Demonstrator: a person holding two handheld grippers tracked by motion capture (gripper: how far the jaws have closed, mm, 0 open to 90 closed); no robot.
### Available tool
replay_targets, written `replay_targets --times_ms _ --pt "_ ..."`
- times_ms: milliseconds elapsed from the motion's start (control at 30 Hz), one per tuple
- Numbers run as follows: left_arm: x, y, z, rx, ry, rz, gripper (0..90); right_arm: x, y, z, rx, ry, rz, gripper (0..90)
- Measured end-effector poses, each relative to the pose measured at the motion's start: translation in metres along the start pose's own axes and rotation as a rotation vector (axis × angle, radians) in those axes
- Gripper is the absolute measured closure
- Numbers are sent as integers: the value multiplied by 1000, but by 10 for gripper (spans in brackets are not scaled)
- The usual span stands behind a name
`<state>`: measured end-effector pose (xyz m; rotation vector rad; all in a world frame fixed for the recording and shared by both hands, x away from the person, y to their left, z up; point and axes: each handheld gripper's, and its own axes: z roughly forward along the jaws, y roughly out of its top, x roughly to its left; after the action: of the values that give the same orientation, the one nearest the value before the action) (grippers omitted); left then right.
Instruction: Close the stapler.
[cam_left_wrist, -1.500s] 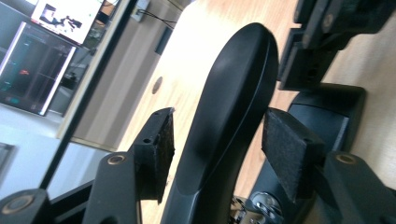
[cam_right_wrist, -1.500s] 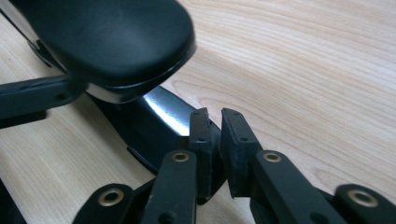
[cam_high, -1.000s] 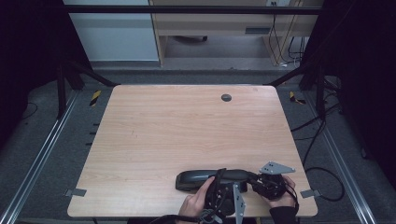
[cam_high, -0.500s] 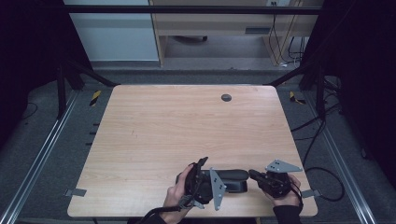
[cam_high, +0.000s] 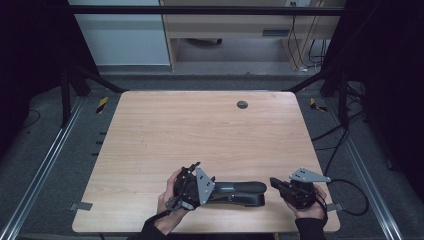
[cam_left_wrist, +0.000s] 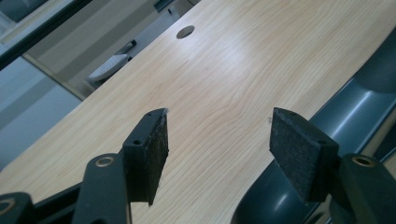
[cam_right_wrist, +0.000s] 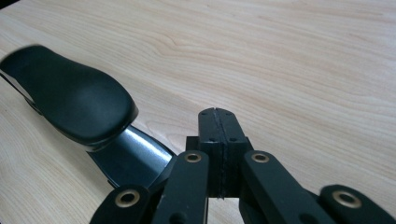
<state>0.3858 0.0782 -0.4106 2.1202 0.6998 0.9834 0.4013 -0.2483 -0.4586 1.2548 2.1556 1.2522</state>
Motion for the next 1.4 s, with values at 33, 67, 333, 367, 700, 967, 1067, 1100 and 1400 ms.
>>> replay_targets --times_ms 33,67,333,367,700,967,1067,1100,1400 --pt "4 -4 0 5 2 -7 367 0 1 0 -4 -1 -1 900" --pt "6 -6 -1 9 6 -9 364 1 1 -2 -9 2 -5 900" --pt "34 -32 -6 24 12 -116 346 6 9 -11 -52 20 -5 900" --pt "39 -36 -8 28 11 -131 345 6 10 -12 -57 24 -7 900" --pt "66 -71 -22 34 40 -225 338 18 18 -21 -90 62 -21 900" --pt "77 -100 -30 69 59 -273 325 34 24 -21 -88 105 -51 900" --pt "79 -108 -30 82 71 -283 322 38 24 -19 -86 116 -63 900" --pt "81 -112 -30 90 77 -294 321 39 24 -18 -84 115 -61 900" --pt "81 -123 -26 108 87 -319 322 40 19 -14 -73 124 -66 900"
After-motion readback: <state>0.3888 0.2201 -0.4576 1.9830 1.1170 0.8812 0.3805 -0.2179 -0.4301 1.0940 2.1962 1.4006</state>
